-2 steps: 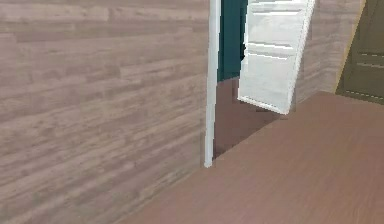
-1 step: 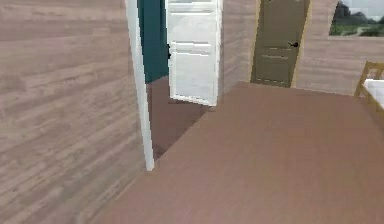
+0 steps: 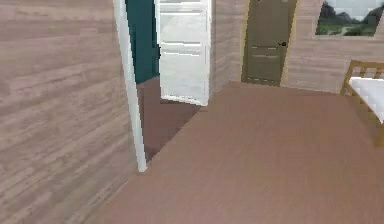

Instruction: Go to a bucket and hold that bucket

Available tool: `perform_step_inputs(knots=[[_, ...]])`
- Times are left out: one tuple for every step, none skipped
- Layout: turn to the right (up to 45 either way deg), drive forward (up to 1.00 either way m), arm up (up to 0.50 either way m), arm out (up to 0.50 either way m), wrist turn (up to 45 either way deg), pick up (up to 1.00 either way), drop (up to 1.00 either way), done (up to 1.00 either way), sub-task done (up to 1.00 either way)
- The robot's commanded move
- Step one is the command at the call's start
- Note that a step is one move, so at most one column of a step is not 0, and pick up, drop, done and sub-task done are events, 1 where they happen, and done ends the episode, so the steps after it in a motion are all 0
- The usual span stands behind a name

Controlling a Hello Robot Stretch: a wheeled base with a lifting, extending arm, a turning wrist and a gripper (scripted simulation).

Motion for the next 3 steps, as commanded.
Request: perform_step_inputs(knots=[[6.0,0.0,0.0,0.0,0.0,0.0,0.0,0.0,0.0],[0.0,1.0,0.0,0.0,0.0,0.0,0.0,0.0,0.0],[0.0,0.6,0.0,0.0,0.0,0.0,0.0,0.0,0.0]])
